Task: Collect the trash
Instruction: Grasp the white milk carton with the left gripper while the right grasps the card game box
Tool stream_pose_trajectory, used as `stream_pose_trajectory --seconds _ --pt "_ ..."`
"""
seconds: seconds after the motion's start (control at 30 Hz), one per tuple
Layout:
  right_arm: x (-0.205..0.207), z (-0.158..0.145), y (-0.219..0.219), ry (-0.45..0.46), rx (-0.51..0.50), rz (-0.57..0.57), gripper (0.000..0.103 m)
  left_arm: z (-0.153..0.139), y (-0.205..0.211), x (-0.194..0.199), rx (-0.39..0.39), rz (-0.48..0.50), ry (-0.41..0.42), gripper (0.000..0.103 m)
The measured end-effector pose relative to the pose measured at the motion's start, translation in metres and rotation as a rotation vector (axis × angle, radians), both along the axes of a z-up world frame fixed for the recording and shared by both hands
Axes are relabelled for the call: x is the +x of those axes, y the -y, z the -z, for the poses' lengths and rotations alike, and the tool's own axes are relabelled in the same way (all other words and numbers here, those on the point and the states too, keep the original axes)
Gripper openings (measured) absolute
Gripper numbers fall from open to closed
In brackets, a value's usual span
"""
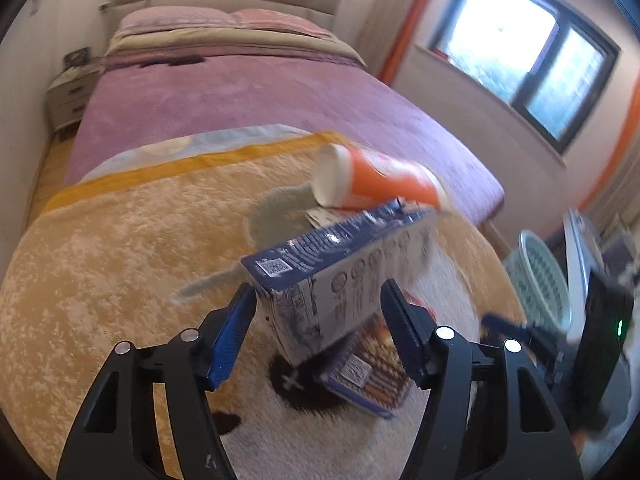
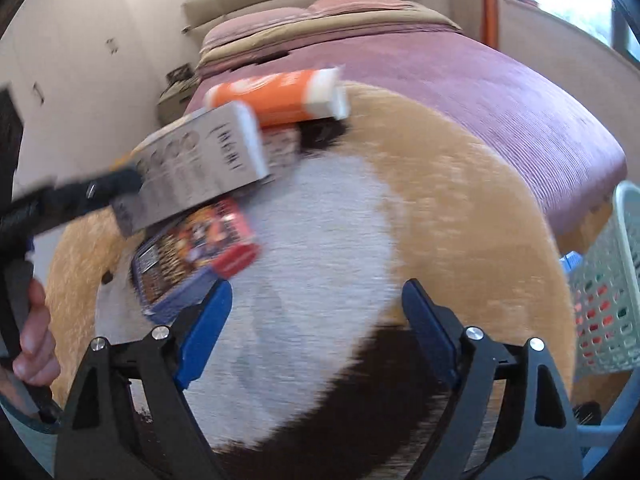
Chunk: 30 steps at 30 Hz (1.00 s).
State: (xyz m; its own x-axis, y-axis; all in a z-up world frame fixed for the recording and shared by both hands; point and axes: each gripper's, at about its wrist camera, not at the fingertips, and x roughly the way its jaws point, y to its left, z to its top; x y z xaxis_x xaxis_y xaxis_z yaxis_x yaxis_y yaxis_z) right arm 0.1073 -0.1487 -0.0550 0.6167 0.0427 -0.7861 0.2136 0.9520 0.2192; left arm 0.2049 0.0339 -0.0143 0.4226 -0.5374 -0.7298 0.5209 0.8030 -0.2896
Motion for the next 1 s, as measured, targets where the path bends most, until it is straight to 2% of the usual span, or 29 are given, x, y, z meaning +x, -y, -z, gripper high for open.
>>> stream_pose_trajectory --seconds 0.03,0.1,0.2,0.27,0.37,0.47,0.6,0.67,0.73,0.9,0.93,1.0 --pt "-0.002 -0.001 0.004 0.007 0.010 0.001 0.082 -0.002 0.003 -0.003 0.026 0.006 0.030 0.065" --pt "-0.005 -0.004 0.008 0.026 0.024 -0.017 0.082 -0.006 0.009 -0.001 0.082 -0.025 0.086 0.082" --pt "-0.012 -0.004 0.010 0.043 0.047 -0.038 0.082 -0.004 0.015 0.013 0.068 -0.012 0.077 0.084" --pt "-0.013 -0.004 0.011 0.047 0.048 -0.052 0.082 0.005 0.019 0.024 0.062 0.003 0.034 0.084" --pt "-0.022 -0.006 0.007 0.064 0.055 -0.060 0.082 0.015 0.019 0.030 -0.011 0.025 -0.036 0.079" --pt "-0.023 -0.008 -0.001 0.063 0.062 -0.082 0.082 0.015 0.014 0.024 -0.061 0.014 -0.048 0.066" --pt "-0.017 -0.010 -0.017 0.060 0.036 -0.118 0.082 0.005 -0.008 0.007 -0.116 -0.073 -0.054 0.053" --pt "-0.018 -0.013 -0.024 0.058 0.054 -0.146 0.082 -0.001 -0.021 -0.008 -0.131 -0.122 -0.042 0.050" --pt "-0.015 -0.015 -0.031 0.050 0.062 -0.164 0.082 -0.004 -0.036 -0.027 -0.117 -0.184 -0.022 0.049" --pt "-0.016 -0.022 -0.049 0.056 0.049 -0.211 0.082 -0.004 -0.074 -0.074 -0.019 -0.360 0.033 0.049" --pt "-0.016 -0.023 -0.052 0.055 0.049 -0.215 0.080 -0.003 -0.081 -0.082 -0.014 -0.371 0.031 0.048" --pt "-0.013 -0.024 -0.058 0.050 0.058 -0.223 0.069 0.004 -0.090 -0.096 -0.018 -0.346 0.007 0.048"
